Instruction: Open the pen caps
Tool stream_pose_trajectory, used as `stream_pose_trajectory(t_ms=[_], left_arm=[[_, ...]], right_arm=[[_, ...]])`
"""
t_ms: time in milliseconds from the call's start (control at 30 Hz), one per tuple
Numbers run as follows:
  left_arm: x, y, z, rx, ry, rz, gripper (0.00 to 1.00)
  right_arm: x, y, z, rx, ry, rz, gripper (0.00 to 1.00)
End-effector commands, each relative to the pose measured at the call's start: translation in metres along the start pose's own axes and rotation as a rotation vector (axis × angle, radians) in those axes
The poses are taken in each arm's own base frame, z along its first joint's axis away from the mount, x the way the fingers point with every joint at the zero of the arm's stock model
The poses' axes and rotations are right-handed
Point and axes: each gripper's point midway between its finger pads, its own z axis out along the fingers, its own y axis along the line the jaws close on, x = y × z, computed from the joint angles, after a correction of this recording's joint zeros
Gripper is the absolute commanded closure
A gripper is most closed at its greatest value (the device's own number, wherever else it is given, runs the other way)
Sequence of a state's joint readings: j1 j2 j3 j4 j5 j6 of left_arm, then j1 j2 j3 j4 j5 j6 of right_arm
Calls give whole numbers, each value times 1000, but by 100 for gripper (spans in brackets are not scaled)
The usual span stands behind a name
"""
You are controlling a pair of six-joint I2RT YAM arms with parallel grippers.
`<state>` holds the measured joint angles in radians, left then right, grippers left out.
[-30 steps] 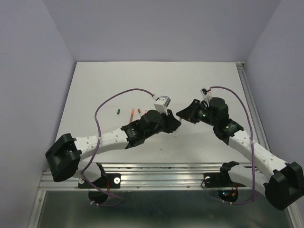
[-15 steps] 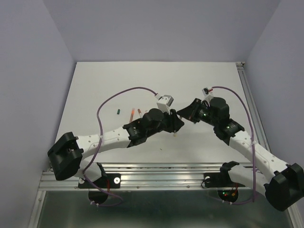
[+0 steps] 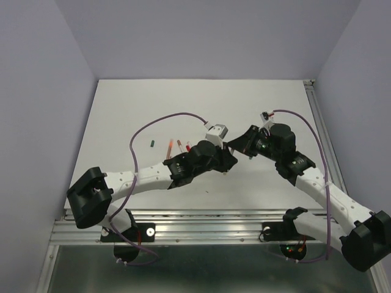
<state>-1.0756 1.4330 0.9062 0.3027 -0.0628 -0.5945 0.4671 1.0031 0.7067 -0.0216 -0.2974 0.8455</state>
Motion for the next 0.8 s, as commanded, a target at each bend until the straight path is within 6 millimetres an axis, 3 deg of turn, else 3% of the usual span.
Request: stream_pose_trajectory(t_ms=[0,67,100,133,167,200,333,367,433,533,567,633,667,700,733,767], left_arm=[[3,-28,-18,83,-11,-51,100],[22,-39,-28,113,23,-58,100],[33,-41,-32,118,42,-58,100],[53,-44,-40,123,75,-75,100],[62,-45,-45,123,88,-85,100],[71,-48,-49,128,103,-91,100],[113,-49,-68,116,155,-132,100],[113,-51,-71,105,140,-152,100],[118,-50,-73,99,143,-179,100],[111,-35,-65,9,100,-179,100],[97,-30,-56,-41,61,-178,100],[87,-10,-45,-144,48,-162,100],[63,-10,-36,-163,5,-182,100],[62,-5,-25,-189,7,-168,100],[48,0,-10,-217,-19,-167,100],[41,4,0,-237,-32,-156,100]], right_arm=[[-64,4,-2,127,-247,-65,99],[-84,-18,-1,262,-336,-88,99],[-110,-20,-6,329,-435,-98,99],[-119,-23,-5,369,-463,-110,99],[-126,-30,0,414,-473,-121,99],[-143,-25,-1,441,-521,-143,99],[-169,-31,4,514,-578,-153,99],[-175,-31,7,513,-587,-162,99],[-174,-27,9,496,-568,-172,99],[-156,-37,7,496,-518,-161,99],[-151,-35,-3,483,-519,-159,99],[-124,-60,-16,535,-472,-142,99],[-119,-56,-34,514,-495,-125,99],[-92,-86,-41,571,-453,-94,99],[-81,-94,-49,581,-449,-83,99],[-76,-89,-68,552,-478,-58,99]])
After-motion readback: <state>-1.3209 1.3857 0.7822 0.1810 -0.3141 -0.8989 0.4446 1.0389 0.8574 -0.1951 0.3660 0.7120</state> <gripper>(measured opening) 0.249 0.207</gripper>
